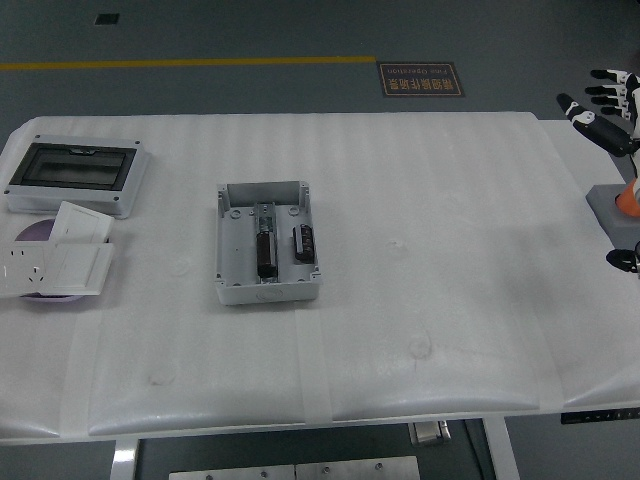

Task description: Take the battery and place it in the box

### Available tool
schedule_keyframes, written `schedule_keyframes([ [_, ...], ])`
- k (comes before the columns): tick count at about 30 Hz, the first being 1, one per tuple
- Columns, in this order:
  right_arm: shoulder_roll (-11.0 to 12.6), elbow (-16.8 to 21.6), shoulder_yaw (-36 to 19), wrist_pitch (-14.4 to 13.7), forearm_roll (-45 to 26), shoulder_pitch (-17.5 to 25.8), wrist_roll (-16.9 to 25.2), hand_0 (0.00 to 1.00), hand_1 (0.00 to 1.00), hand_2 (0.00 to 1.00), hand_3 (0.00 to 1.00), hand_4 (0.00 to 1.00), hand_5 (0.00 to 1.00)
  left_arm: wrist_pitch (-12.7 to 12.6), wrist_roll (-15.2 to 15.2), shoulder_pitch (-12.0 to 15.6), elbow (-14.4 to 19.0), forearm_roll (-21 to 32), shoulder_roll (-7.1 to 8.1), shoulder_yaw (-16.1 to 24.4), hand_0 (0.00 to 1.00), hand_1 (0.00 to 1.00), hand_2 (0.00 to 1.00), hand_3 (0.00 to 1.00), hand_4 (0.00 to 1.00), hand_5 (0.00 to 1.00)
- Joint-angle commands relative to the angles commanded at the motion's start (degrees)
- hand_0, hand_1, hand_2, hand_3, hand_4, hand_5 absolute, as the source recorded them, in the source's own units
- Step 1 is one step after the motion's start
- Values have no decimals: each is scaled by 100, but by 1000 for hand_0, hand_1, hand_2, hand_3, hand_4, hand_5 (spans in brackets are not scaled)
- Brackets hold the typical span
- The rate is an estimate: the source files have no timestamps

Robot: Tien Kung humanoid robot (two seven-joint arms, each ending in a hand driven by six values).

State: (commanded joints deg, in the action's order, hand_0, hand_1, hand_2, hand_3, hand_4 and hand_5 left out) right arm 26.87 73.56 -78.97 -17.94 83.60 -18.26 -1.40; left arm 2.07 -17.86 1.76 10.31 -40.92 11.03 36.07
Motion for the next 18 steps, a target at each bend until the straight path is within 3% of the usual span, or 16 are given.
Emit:
schedule_keyframes([
  [6,-13,202,-120,68,-22,71,72,701,712,721,777,891,473,-35,84,93,0,259,-21,-153,652,664,619,596,472,425],
  [18,-111,614,-496,175,-697,388,415,699,709,721,778,891,478,-57,130,157,0,279,-51,32,652,664,619,598,473,425],
])
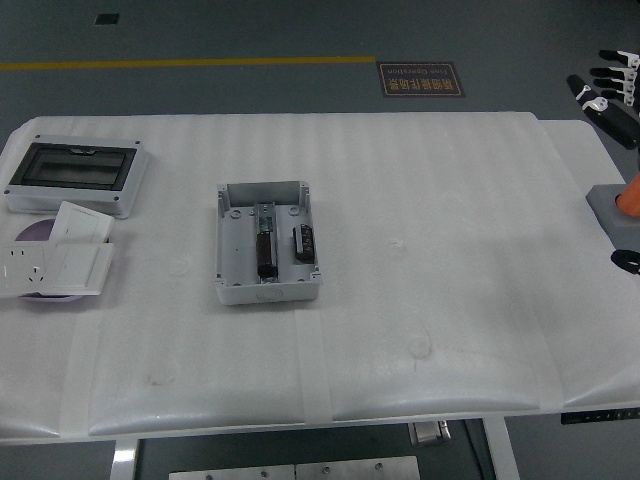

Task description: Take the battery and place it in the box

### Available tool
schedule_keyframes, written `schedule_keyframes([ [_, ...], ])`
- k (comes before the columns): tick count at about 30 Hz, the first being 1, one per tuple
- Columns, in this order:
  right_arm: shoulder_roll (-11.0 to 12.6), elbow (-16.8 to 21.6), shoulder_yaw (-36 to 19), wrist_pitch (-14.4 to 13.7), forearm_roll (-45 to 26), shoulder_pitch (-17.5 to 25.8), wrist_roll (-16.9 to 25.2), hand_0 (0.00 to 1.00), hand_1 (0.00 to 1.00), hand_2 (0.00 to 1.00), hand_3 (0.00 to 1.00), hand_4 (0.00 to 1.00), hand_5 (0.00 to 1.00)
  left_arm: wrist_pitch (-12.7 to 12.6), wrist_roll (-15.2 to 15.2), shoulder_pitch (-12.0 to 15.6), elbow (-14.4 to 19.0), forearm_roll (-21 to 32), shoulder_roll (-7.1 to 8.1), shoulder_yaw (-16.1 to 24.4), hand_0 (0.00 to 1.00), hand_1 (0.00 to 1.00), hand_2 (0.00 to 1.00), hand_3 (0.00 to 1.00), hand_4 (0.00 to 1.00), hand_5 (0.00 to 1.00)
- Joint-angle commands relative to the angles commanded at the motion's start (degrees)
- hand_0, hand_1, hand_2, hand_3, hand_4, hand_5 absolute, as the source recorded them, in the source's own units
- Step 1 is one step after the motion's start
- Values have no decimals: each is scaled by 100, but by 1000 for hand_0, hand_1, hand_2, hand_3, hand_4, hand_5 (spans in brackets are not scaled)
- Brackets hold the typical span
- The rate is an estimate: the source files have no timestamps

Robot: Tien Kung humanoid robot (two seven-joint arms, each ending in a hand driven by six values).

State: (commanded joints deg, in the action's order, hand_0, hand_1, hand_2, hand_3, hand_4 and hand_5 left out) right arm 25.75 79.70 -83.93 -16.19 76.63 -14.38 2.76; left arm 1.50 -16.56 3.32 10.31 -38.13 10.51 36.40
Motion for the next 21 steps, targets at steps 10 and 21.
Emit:
schedule_keyframes([
  [10,2,91,-168,32,-306,135,111,684,705,720,779,886,481,7,-24,-36,0,-99,-4,110,651,664,619,597,477,422],
  [21,-25,90,-287,25,-332,204,136,672,699,723,773,883,477,15,-47,-61,0,-162,-11,155,651,664,619,596,480,423],
])
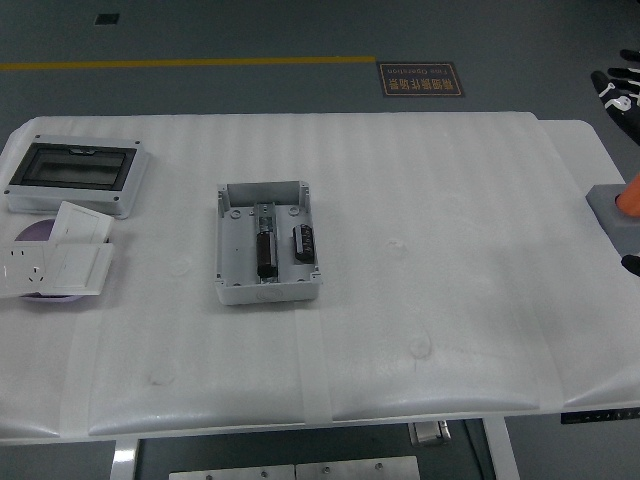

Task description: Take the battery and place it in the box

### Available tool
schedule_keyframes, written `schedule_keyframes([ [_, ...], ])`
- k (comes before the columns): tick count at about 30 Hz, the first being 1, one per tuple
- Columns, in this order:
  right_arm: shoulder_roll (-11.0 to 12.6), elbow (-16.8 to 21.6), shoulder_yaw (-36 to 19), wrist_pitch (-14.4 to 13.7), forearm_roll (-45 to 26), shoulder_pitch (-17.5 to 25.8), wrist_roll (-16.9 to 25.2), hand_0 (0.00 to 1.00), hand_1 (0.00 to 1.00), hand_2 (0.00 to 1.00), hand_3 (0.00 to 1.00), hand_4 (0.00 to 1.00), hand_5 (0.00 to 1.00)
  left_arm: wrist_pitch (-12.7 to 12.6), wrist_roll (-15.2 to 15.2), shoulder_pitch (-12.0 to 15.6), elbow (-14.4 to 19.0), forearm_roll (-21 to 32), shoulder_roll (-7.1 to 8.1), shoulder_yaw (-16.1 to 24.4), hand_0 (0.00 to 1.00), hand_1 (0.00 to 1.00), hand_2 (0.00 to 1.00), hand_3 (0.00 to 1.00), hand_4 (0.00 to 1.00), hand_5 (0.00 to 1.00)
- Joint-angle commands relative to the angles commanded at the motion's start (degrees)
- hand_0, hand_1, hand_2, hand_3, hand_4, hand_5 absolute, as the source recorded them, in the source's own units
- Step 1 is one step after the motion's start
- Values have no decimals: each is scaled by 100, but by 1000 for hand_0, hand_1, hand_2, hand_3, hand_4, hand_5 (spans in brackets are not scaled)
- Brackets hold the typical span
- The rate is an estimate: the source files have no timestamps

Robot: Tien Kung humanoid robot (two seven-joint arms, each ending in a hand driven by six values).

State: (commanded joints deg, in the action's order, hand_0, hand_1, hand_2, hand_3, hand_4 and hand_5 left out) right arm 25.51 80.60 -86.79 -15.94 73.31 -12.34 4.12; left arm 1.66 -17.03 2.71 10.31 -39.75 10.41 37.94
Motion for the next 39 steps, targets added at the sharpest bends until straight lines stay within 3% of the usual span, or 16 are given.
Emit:
schedule_keyframes([
  [39,20,-38,-91,-73,-99,42,51,669,705,756,780,866,474,10,-71,44,0,-154,-15,102,651,664,619,597,479,420],
])
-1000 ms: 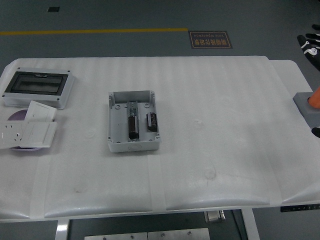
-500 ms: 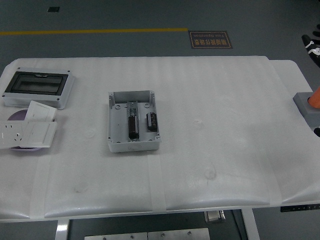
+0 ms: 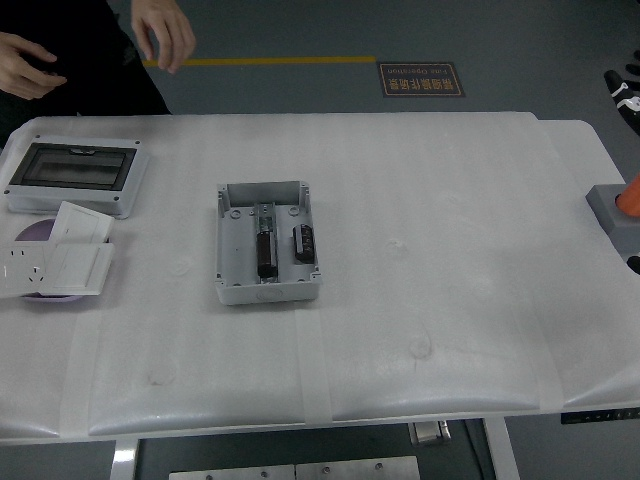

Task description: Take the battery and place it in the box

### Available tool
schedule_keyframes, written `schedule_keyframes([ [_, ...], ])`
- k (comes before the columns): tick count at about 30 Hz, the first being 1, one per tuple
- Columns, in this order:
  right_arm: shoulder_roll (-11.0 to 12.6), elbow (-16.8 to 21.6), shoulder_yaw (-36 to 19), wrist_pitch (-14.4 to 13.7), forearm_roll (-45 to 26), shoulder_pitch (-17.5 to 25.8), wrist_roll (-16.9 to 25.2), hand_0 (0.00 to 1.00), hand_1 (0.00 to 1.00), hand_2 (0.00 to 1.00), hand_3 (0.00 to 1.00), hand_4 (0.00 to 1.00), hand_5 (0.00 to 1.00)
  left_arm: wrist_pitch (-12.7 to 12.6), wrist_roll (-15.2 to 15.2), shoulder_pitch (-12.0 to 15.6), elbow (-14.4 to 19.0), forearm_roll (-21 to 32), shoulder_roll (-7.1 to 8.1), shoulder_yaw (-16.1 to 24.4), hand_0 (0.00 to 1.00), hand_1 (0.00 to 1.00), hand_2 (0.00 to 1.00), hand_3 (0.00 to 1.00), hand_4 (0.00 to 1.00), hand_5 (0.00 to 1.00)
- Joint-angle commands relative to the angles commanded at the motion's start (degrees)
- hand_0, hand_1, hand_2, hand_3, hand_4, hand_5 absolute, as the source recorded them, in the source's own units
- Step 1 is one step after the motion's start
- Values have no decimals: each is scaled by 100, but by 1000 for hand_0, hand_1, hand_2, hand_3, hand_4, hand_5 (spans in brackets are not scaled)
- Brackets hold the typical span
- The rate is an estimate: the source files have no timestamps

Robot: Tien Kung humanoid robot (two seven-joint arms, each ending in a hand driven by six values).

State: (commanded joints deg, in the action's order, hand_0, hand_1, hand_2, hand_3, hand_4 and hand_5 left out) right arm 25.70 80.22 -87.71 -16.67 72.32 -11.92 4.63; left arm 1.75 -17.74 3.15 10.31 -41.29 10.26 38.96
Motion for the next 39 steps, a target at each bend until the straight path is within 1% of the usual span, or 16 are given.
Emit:
schedule_keyframes([
  [8,27,-15,-5,-17,11,-40,-6,669,705,758,782,863,472,4,-4,-58,0,-29,-10,-3,651,663,619,596,478,420],
  [19,31,-54,-67,-25,37,-12,-11,664,701,757,782,861,475,16,-12,-53,0,-57,-19,49,651,664,619,595,477,417],
  [24,89,-69,-33,-4,87,12,-52,663,701,761,784,859,478,25,-20,-62,0,-81,-20,84,651,664,619,595,476,417],
  [39,178,-134,128,15,98,38,-80,663,699,766,789,860,488,6,-7,-76,0,25,-35,-21,651,664,619,595,474,413],
])
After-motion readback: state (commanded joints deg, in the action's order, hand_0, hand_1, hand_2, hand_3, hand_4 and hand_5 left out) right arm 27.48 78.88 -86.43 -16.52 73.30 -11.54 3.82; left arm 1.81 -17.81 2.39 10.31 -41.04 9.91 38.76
